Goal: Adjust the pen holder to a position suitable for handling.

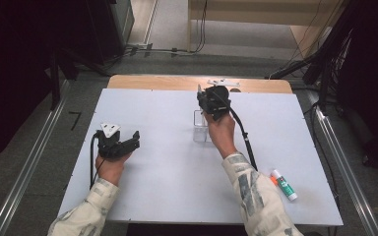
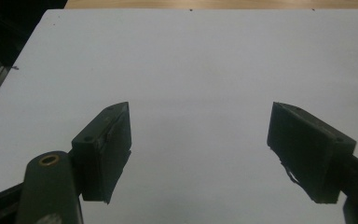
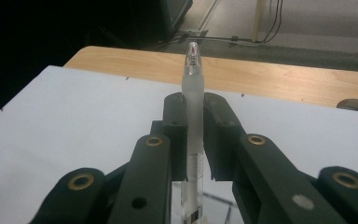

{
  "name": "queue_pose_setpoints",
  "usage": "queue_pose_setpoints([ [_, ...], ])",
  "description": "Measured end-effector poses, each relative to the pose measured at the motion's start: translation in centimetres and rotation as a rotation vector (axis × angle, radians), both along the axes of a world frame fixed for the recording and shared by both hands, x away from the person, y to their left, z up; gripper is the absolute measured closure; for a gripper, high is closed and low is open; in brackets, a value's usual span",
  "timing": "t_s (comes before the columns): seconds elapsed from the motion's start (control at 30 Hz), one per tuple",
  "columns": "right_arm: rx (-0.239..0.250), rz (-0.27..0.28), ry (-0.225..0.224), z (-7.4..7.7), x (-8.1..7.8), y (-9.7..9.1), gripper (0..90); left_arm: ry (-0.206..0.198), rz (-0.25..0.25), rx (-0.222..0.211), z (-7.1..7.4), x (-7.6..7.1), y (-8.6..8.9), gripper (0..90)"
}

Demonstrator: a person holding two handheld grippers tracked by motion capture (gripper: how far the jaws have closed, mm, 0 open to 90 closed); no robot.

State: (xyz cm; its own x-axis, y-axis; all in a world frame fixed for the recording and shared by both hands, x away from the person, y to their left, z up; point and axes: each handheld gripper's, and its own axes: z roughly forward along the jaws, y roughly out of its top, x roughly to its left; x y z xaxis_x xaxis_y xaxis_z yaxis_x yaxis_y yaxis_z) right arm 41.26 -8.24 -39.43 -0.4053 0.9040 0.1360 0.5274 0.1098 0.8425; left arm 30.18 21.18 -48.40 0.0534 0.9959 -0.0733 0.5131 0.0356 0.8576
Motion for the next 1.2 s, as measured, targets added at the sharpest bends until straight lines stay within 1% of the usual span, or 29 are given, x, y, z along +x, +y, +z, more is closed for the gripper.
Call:
queue_pose_setpoints([
  [0.1,0.0,0.003,-0.003,-0.3,-0.8,-0.4,77.9,0.0,0.0,0.002,0.0,0.0,0.0,22.0],
  [0.13,0.0,0.003,-0.003,-0.3,-0.8,-0.4,77.9,0.0,0.0,0.002,0.0,0.0,0.0,22.0],
  [0.17,-0.013,0.009,-0.006,-0.6,-1.3,-0.6,77.9,0.0,0.001,0.003,0.0,0.0,-0.1,22.0],
  [0.23,-0.023,0.012,-0.001,-0.9,-1.5,-0.7,77.8,0.0,0.001,0.002,0.0,0.0,-0.1,21.9],
  [0.27,-0.023,0.012,-0.001,-0.9,-1.5,-0.7,77.8,0.0,0.001,0.002,0.0,0.0,-0.1,21.9],
  [0.33,-0.022,0.011,0.012,-1.4,-1.7,-0.9,77.6,-0.001,0.001,0.002,0.0,0.0,-0.1,22.0],
  [0.5,-0.036,0.016,0.023,-2.1,-2.0,-0.9,77.1,0.0,0.0,0.003,0.0,0.0,-0.1,21.9],
  [0.63,-0.034,0.015,0.039,-2.6,-2.0,-0.9,76.5,0.0,0.001,0.003,0.0,0.0,-0.1,21.9],
  [0.7,-0.037,0.016,0.039,-2.7,-2.1,-0.9,76.5,0.0,0.0,0.002,0.0,0.0,-0.1,21.9],
  [0.73,-0.04,0.014,0.04,-2.8,-2.1,-1.0,74.5,0.0,0.0,0.002,0.0,0.0,-0.1,22.0],
  [0.8,-0.039,0.013,0.04,-2.8,-2.1,-1.0,74.1,-0.001,0.001,0.003,0.0,0.0,-0.1,21.9],
  [0.87,-0.034,0.015,0.033,-2.6,-2.2,-1.1,70.9,0.0,0.001,0.003,0.0,0.0,-0.2,21.9],
  [0.97,-0.027,0.015,0.031,-2.4,-2.3,-1.3,69.4,0.0,0.0,0.004,0.0,0.0,-0.2,22.0],
  [1.07,-0.014,0.011,0.018,-1.7,-2.7,-2.2,65.9,0.001,0.001,0.004,0.0,0.0,-0.1,22.0],
  [1.2,-0.007,0.003,0.004,-1.1,-3.3,-3.6,60.7,0.001,0.001,0.004,-0.1,0.0,-0.1,21.9],
])
